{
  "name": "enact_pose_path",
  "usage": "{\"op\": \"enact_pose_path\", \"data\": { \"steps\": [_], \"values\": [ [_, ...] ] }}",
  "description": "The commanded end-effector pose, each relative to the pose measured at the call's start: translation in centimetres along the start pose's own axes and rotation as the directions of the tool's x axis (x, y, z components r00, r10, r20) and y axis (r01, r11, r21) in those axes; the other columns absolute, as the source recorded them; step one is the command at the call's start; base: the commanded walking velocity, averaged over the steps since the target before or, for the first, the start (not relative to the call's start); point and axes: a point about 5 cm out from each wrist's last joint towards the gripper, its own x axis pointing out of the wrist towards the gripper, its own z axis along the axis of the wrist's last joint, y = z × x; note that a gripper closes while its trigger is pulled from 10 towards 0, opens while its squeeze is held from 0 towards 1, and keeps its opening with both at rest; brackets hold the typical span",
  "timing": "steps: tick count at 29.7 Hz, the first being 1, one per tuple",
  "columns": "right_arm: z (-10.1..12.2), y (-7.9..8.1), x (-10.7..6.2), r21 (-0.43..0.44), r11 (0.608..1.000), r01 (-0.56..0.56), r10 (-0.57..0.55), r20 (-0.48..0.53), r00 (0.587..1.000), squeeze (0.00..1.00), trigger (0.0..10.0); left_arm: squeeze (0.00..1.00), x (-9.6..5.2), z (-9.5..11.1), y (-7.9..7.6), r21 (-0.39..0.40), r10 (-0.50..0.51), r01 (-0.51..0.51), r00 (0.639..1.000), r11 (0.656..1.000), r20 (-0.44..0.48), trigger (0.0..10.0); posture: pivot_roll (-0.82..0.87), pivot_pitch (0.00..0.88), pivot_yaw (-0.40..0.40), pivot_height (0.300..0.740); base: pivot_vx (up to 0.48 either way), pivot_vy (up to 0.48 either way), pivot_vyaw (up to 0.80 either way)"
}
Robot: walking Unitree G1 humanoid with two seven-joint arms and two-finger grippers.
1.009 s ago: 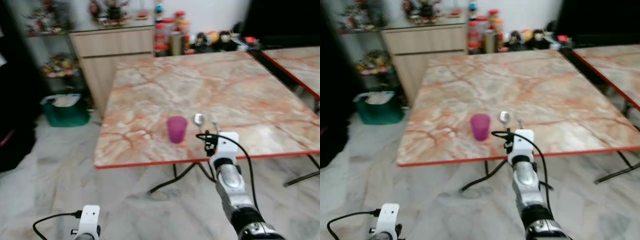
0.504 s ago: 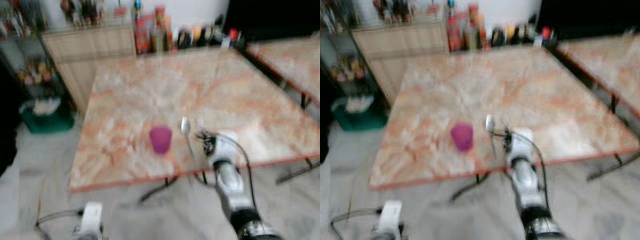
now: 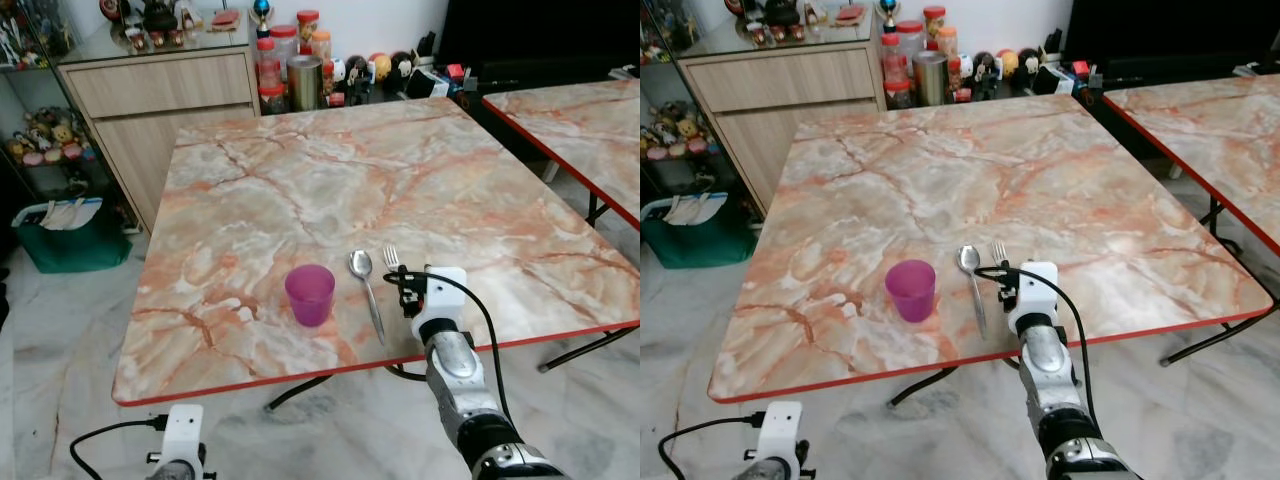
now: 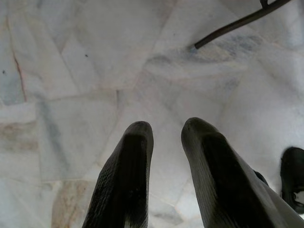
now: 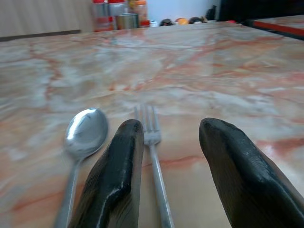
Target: Setting the table
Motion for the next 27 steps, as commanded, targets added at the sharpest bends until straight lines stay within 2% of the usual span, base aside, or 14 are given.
{"op": "enact_pose_path", "data": {
  "steps": [1,10,15,20,27],
  "values": [
    [0.3,0.8,0.1,0.014,0.999,-0.041,0.041,0.014,0.999,0.00,10.0,0.00,-0.1,-0.4,0.6,-0.004,0.013,-0.013,1.000,1.000,-0.013,10.0,-0.02,0.000,0.029,0.740,0.000,0.000,0.00],
    [1.3,1.5,0.8,0.000,0.996,-0.094,0.094,0.032,0.995,0.00,10.0,0.00,-0.1,-0.3,0.5,-0.002,0.011,-0.012,1.000,1.000,-0.012,10.0,-0.02,0.000,0.032,0.740,0.000,0.000,0.00],
    [2.0,0.9,1.5,0.027,0.998,-0.056,0.056,0.026,0.998,0.00,10.0,0.00,0.0,-0.2,0.4,0.001,0.006,-0.006,1.000,1.000,-0.011,10.0,-0.02,0.000,0.032,0.740,0.000,0.000,0.00],
    [3.1,0.2,2.6,0.006,0.999,-0.032,0.032,-0.003,0.999,0.00,10.0,0.00,0.0,-0.3,0.5,0.005,0.006,-0.006,1.000,1.000,-0.016,10.0,-0.02,0.000,0.036,0.740,0.000,0.000,0.00],
    [3.8,0.3,3.4,-0.011,0.999,-0.052,0.051,-0.033,0.998,0.00,10.0,0.00,0.0,-0.3,0.4,0.004,0.004,-0.004,1.000,1.000,-0.018,10.0,-0.01,0.000,0.029,0.740,0.000,0.000,0.00]
  ]
}}
